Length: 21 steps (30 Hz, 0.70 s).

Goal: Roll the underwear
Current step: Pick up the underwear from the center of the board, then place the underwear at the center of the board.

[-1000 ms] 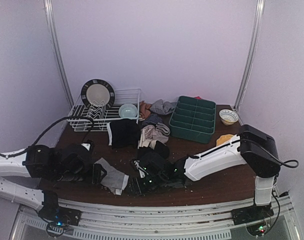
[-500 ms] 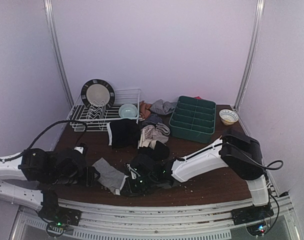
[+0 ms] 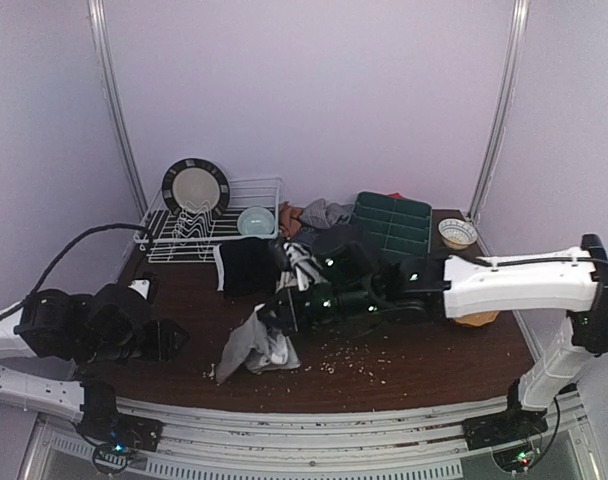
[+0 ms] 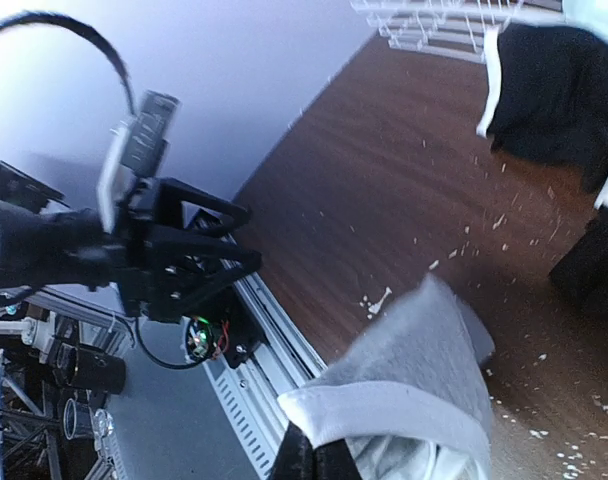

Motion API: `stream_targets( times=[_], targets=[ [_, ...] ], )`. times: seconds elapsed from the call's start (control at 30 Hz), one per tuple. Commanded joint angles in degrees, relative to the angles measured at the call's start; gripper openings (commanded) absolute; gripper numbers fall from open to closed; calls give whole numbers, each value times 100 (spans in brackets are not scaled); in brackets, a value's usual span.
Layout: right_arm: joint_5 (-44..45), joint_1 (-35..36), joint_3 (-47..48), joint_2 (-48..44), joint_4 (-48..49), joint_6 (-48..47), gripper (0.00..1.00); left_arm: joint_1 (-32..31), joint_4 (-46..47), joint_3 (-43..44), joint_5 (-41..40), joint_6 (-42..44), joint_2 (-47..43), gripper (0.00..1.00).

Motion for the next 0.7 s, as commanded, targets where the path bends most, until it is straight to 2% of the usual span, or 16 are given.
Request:
stream_targets(
  times=[0.0,0.13,0.23,0.37,0.47,0.6,0.63,0.67],
  targets=[
    [1033,59,808,-1178,-1563,-1179,0,-4,-2,480,-280,329,-155,65],
    [1426,318,1067,-2200,-2286,-1429,0,-4,89,594,-96,552,-261,66],
    [1283,356,1136,-2202,-2579,-1325,0,-4,340,473,51,746,-232,69],
    [1161,379,1373,-1352,-2775,-1227,0,-4,625,340,188,710,-75,72],
    [1017,371,1538,-601,-2519,-1176,0,-4,749,267,334,661,44,73],
    [1044,364,2167,348,-2837,-1224,0,-4,760,103,481,551,32,74],
    [1079,348,2266,499,-2953,-1220,12,-4,763,44,503,520,-15,74],
    [1092,345,2352,597,-3081,-1255,28,-4,757,-29,524,498,-70,75]
  ],
)
